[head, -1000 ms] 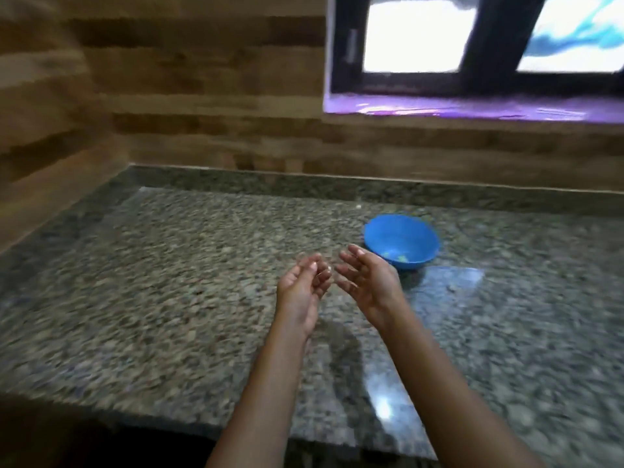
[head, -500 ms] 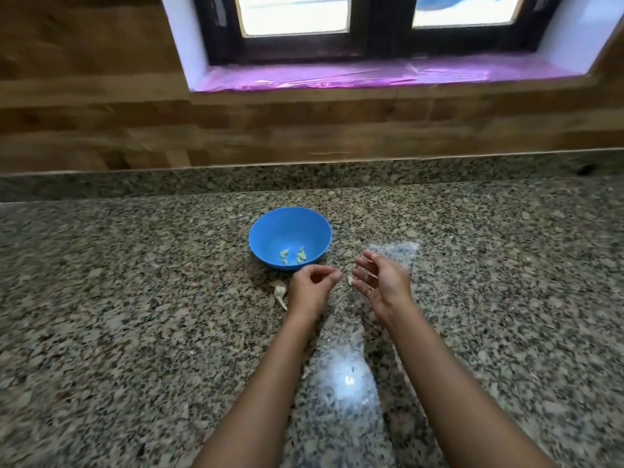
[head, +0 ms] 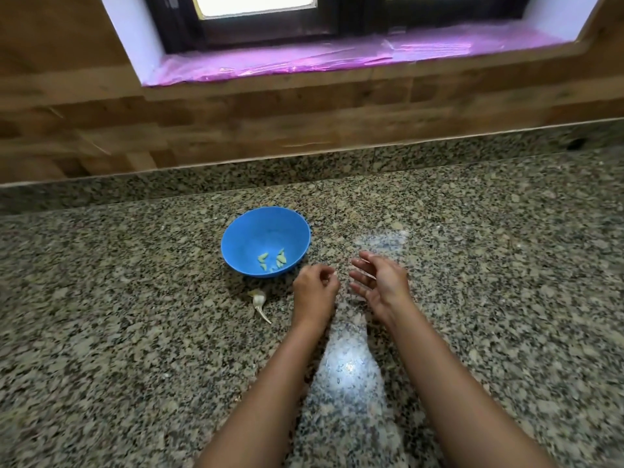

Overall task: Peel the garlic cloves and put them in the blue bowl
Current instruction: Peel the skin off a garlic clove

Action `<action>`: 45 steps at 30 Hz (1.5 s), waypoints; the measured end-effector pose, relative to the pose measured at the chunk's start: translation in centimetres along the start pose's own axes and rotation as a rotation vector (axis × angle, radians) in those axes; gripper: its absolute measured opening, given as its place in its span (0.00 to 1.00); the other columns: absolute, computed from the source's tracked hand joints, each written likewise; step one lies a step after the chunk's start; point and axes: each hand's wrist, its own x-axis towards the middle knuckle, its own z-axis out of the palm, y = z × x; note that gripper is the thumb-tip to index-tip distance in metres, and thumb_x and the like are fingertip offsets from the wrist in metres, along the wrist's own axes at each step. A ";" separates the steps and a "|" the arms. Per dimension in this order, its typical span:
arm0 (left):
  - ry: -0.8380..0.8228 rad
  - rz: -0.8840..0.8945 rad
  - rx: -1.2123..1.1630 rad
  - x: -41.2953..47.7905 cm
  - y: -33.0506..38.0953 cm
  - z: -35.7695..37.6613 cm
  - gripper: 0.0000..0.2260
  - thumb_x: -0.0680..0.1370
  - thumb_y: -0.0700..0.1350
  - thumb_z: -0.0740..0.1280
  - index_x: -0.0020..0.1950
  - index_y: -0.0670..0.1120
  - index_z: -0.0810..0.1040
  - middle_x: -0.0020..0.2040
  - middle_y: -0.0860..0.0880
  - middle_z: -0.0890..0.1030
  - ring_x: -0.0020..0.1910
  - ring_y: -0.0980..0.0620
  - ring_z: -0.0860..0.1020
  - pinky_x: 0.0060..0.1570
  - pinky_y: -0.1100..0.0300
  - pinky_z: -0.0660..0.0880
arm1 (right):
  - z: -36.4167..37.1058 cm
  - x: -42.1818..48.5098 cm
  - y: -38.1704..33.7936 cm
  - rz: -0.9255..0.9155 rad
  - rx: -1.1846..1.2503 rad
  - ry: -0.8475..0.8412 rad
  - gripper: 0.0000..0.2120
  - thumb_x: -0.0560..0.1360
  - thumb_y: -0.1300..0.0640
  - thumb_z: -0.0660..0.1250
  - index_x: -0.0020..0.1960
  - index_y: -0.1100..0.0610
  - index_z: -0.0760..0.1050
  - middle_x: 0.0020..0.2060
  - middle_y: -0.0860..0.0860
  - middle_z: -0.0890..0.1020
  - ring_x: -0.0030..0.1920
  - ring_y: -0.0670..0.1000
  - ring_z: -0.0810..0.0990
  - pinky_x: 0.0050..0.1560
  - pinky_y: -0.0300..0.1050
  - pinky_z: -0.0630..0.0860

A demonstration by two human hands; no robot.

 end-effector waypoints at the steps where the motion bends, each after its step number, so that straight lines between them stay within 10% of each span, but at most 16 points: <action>1: 0.054 0.014 -0.032 -0.1 0.3 -0.8 0.07 0.77 0.41 0.66 0.54 0.41 0.80 0.47 0.48 0.77 0.44 0.54 0.75 0.39 0.75 0.69 | 0.3 -0.1 0.0 0.003 0.003 -0.008 0.09 0.80 0.59 0.58 0.53 0.60 0.76 0.44 0.55 0.81 0.37 0.51 0.78 0.39 0.47 0.77; 18: 0.453 -0.175 -0.307 -0.6 -6.0 -9.8 0.06 0.77 0.39 0.66 0.52 0.41 0.79 0.49 0.43 0.81 0.46 0.50 0.78 0.45 0.61 0.71 | 5.9 -4.4 2.1 -0.013 -0.011 -0.114 0.09 0.80 0.59 0.59 0.53 0.61 0.76 0.39 0.54 0.80 0.33 0.51 0.77 0.32 0.42 0.75; 25: -0.026 -0.263 -0.016 -1.2 -8.5 -8.8 0.27 0.74 0.49 0.71 0.70 0.42 0.67 0.66 0.40 0.68 0.63 0.42 0.70 0.58 0.56 0.68 | 5.9 -5.4 4.6 0.021 -0.140 -0.108 0.06 0.79 0.64 0.59 0.51 0.61 0.75 0.37 0.54 0.79 0.32 0.50 0.76 0.28 0.40 0.74; 29: -0.069 -0.195 0.056 -0.6 -9.1 -8.1 0.23 0.73 0.42 0.71 0.66 0.39 0.71 0.62 0.39 0.73 0.60 0.43 0.73 0.54 0.59 0.68 | 6.4 -6.0 5.4 0.052 -0.241 -0.167 0.06 0.78 0.68 0.59 0.53 0.63 0.73 0.38 0.56 0.78 0.31 0.51 0.75 0.25 0.38 0.74; 36: -0.327 -0.403 -1.224 -1.2 -9.9 -9.8 0.13 0.74 0.29 0.64 0.57 0.39 0.76 0.48 0.42 0.82 0.43 0.52 0.81 0.44 0.63 0.79 | 6.8 -6.3 6.4 0.041 -0.375 -0.281 0.11 0.77 0.64 0.64 0.58 0.63 0.74 0.50 0.58 0.80 0.40 0.53 0.78 0.42 0.44 0.76; 45: -0.538 -0.258 -0.996 -1.4 -8.1 -10.0 0.10 0.79 0.35 0.61 0.55 0.42 0.79 0.42 0.51 0.83 0.40 0.57 0.76 0.40 0.67 0.75 | 7.3 -7.4 6.2 -0.209 -0.305 -0.215 0.05 0.73 0.66 0.69 0.49 0.63 0.79 0.40 0.56 0.83 0.36 0.49 0.82 0.31 0.39 0.77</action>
